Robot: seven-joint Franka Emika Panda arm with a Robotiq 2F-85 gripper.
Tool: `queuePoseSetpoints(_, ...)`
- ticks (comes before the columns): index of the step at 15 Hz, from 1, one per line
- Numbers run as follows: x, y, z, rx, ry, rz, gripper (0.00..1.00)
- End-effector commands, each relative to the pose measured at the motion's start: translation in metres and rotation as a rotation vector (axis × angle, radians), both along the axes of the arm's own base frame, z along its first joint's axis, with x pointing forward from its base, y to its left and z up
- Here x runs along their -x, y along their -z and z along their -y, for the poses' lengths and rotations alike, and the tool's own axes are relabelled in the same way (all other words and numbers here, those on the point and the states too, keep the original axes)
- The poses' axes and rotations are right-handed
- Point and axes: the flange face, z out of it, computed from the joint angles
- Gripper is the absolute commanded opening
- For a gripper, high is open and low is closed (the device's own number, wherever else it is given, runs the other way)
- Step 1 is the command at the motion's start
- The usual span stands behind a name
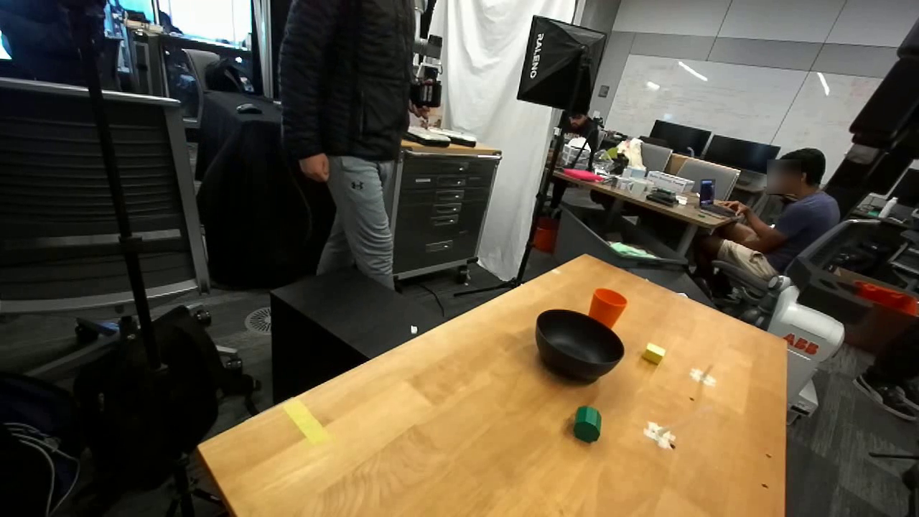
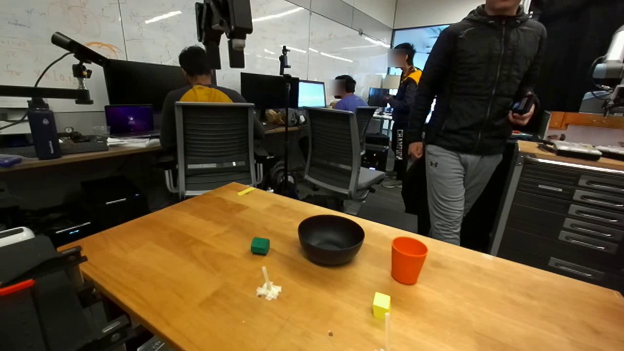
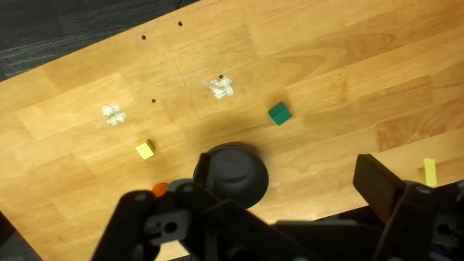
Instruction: Pick up the orange cup, pour its contents in the black bowl and put the cup back down
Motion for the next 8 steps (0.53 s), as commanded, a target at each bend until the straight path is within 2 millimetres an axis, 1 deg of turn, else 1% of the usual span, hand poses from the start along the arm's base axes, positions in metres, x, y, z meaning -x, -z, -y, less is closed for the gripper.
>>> queuePoseSetpoints(1, -0.002, 0.000, 0.005, 0.001, 0.008, 0.021, 1.00)
queuePoseSetpoints(8, -0.016, -0.001, 0.018, -0.018, 0.076, 0.075, 1.00)
